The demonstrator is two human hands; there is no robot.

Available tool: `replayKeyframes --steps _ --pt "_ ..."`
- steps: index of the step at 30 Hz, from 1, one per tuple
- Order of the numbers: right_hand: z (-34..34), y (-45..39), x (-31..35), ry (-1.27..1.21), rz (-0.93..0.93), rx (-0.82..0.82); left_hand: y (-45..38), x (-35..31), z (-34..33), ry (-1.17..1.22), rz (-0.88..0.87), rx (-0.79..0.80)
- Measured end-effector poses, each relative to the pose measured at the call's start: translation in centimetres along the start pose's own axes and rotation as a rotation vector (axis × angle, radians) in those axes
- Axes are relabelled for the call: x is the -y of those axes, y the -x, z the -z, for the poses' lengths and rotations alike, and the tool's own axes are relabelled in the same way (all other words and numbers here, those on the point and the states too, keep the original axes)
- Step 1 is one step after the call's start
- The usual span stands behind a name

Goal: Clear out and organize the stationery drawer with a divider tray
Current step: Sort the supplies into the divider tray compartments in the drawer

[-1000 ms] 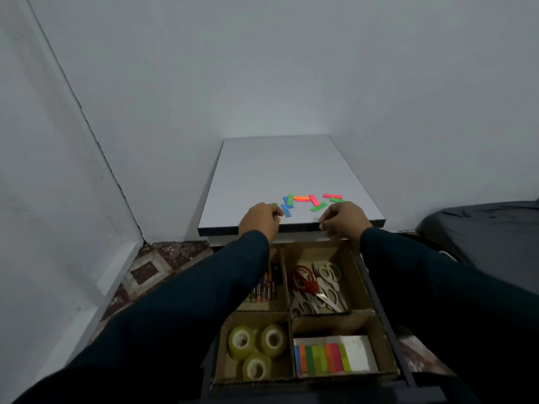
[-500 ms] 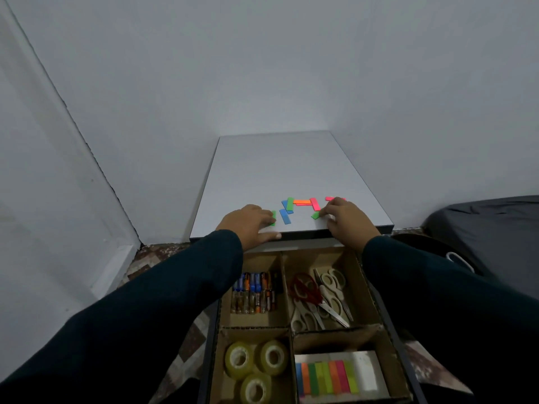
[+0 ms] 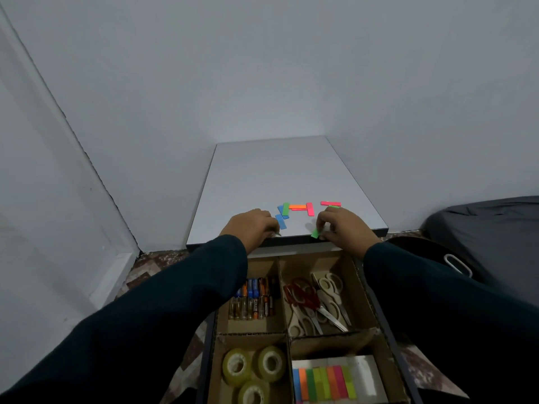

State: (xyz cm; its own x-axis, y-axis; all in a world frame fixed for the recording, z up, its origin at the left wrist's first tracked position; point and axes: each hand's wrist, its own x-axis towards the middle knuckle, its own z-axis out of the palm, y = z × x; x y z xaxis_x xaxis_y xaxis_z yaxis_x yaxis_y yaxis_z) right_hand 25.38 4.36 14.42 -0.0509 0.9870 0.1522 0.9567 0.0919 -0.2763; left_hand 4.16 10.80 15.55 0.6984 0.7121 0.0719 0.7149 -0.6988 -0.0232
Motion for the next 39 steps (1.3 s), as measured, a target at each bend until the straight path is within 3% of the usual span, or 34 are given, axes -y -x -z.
replayKeyframes --steps 8,12,20,26,39 --pt "0.5 -0.5 -0.6 -0.174 -0.008 -0.09 -4.4 0.2 1.6 -0.122 -0.061 0.205" --pt "1.4 -2.4 -1.4 -0.009 0.006 -0.036 -5.3 0.3 1.9 -0.094 -0.054 0.256" --pt "2.0 -7.1 -1.3 0.375 0.179 0.116 -5.1 0.8 1.6 0.049 -0.006 0.19" --pt "1.9 -7.9 -1.1 0.468 0.268 0.142 -4.2 1.1 1.3 0.086 -0.003 0.106" --pt "1.1 -8.2 -1.1 0.276 0.072 0.157 -2.9 1.2 1.3 0.131 0.029 0.083"
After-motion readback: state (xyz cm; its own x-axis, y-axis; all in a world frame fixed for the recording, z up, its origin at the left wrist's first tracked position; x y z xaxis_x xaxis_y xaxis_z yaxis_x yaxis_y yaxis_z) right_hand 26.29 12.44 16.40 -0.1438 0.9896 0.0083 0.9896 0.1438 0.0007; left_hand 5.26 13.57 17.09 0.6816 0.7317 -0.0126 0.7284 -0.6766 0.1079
